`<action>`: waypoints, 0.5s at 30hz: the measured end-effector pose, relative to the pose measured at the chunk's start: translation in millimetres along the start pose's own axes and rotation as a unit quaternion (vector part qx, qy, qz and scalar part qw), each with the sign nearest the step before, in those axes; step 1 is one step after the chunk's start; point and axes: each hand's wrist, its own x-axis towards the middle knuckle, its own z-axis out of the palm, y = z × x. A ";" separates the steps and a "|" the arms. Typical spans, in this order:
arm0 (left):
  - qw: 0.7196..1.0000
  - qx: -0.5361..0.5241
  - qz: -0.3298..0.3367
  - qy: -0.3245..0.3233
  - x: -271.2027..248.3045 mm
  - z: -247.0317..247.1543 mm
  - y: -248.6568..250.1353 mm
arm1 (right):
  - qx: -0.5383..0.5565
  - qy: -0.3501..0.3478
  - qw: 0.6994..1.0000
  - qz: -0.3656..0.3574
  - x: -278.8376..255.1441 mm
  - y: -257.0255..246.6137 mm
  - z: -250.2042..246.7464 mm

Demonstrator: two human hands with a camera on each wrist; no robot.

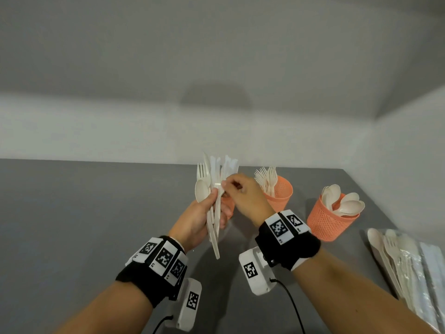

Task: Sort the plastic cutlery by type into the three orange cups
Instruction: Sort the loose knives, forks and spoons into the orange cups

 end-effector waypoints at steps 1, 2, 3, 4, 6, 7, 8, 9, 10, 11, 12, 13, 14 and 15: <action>1.000 -0.016 -0.002 0.020 0.6 1.6 0.1 | 0.037 0.022 0.999 0.017 1.1 -2.9 -2.2; 0.999 -0.030 0.000 0.040 1.8 2.0 -0.1 | 0.079 0.053 0.995 0.031 2.0 -7.2 -5.5; 0.998 -0.031 0.005 0.055 3.0 2.2 -0.7 | 0.127 0.084 0.987 0.041 2.8 -11.6 -10.1; 0.998 -0.017 0.009 0.064 3.3 2.5 -1.2 | 0.174 0.105 0.978 0.044 2.6 -16.8 -15.5; 0.997 0.032 0.016 0.064 2.8 5.1 -2.8 | 0.221 0.103 0.969 0.046 1.7 -24.6 -22.2; 0.996 0.063 0.022 0.061 2.0 7.6 -3.9 | 0.213 0.086 0.972 0.051 0.6 -26.9 -23.0; 0.993 0.098 0.032 0.060 0.8 10.6 -4.8 | 0.186 0.065 0.979 0.056 -1.1 -27.9 -21.9; 0.988 0.138 0.046 0.061 0.2 13.7 -5.8 | 0.147 0.050 0.986 0.056 -2.6 -26.9 -19.0; 0.980 0.177 0.062 0.063 -0.1 17.1 -6.5 | 0.112 0.036 0.992 0.054 -5.1 -25.9 -15.7; 0.972 0.213 0.077 0.064 0.2 20.0 -7.5 | 0.084 0.025 0.995 0.054 -7.6 -24.2 -12.8; 0.964 0.243 0.087 0.065 0.3 22.1 -8.5 | 0.065 0.018 0.996 0.057 -8.8 -21.5 -10.5; 0.958 0.265 0.091 0.065 0.3 24.2 -9.7 | 0.054 0.017 0.996 0.064 -9.0 -19.4 -9.7; 0.955 0.276 0.088 0.065 -1.0 26.2 -10.2 | 0.055 0.022 0.996 0.074 -8.9 -17.7 -10.5; 0.955 0.276 0.084 0.062 -2.2 27.9 -10.6 | 0.064 0.027 0.994 0.084 -9.0 -17.1 -12.6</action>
